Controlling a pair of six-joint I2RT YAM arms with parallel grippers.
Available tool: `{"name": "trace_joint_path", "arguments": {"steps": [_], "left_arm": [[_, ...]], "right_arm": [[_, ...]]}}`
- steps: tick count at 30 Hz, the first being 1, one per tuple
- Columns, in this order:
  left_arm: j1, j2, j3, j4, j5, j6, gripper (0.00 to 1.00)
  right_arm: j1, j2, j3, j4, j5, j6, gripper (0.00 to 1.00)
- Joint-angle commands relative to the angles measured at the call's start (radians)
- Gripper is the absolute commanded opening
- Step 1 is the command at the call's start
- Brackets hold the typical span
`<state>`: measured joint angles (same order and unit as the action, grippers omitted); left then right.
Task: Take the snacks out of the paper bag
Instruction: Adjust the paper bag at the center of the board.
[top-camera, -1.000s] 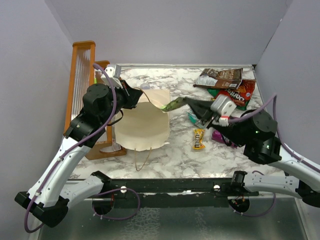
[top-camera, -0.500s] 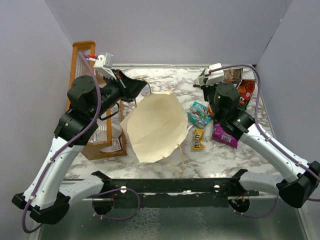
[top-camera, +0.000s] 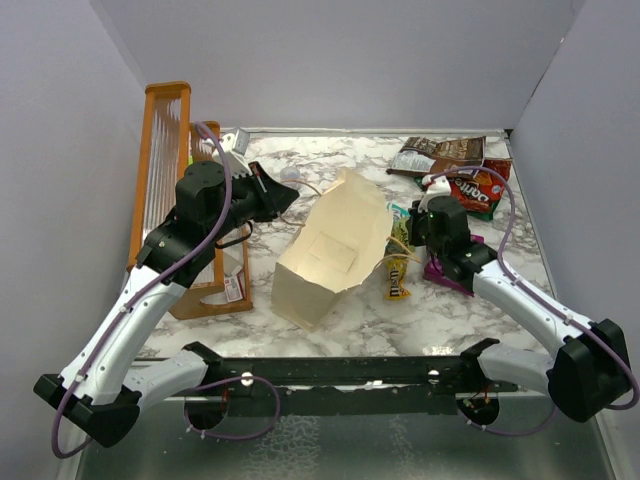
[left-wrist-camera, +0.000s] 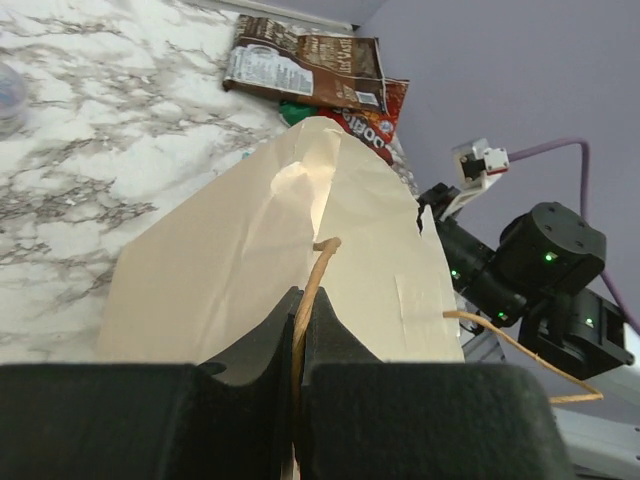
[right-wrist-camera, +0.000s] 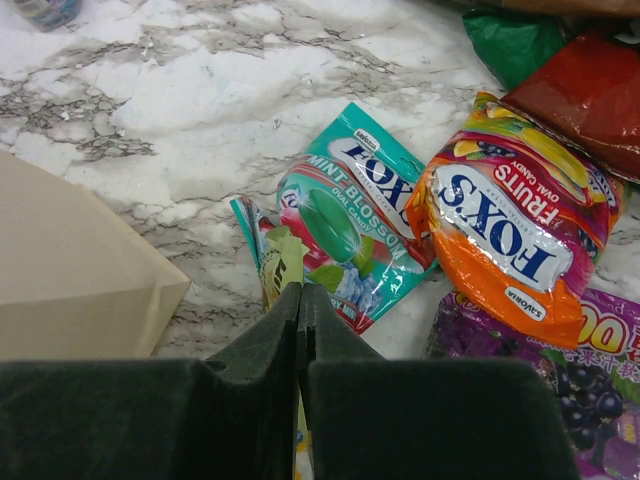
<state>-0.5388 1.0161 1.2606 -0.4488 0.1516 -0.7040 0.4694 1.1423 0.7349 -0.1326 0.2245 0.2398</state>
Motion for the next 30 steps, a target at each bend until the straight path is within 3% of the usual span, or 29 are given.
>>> {"name": "trace_joint_path", "arguments": {"steps": [1, 7, 14, 16, 19, 21, 23, 24, 30], "left_arm": [[-0.001, -0.066, 0.010, -0.055, -0.128, 0.057, 0.00], [0.002, -0.066, 0.056, -0.136, -0.233, 0.132, 0.09], [0.002, -0.085, 0.089, -0.158, -0.262, 0.191, 0.46], [0.002, -0.090, 0.110, -0.164, -0.264, 0.217, 0.59], [0.002, -0.091, 0.158, -0.196, -0.287, 0.262, 0.74], [0.001, -0.095, 0.190, -0.213, -0.312, 0.297, 0.80], [0.002, -0.108, 0.216, -0.217, -0.347, 0.331, 0.86], [0.002, -0.115, 0.227, -0.216, -0.363, 0.348, 0.88], [0.001, -0.186, 0.204, -0.152, -0.455, 0.419, 0.92]], "right_arm": [[-0.005, -0.059, 0.026, -0.044, 0.081, -0.038, 0.01], [-0.005, -0.071, 0.116, -0.132, 0.093, -0.110, 0.01], [-0.005, -0.012, 0.036, -0.070, 0.020, -0.078, 0.05], [-0.005, 0.013, 0.012, -0.044, -0.034, -0.068, 0.17], [-0.005, 0.015, 0.023, -0.051, -0.078, -0.052, 0.49], [-0.005, -0.008, 0.041, -0.055, -0.102, -0.060, 0.65], [-0.005, -0.047, 0.065, -0.062, -0.134, -0.072, 0.91], [-0.005, -0.066, 0.078, -0.065, -0.153, -0.076, 0.99], [-0.005, -0.166, 0.219, -0.162, -0.212, 0.003, 0.99]]}}
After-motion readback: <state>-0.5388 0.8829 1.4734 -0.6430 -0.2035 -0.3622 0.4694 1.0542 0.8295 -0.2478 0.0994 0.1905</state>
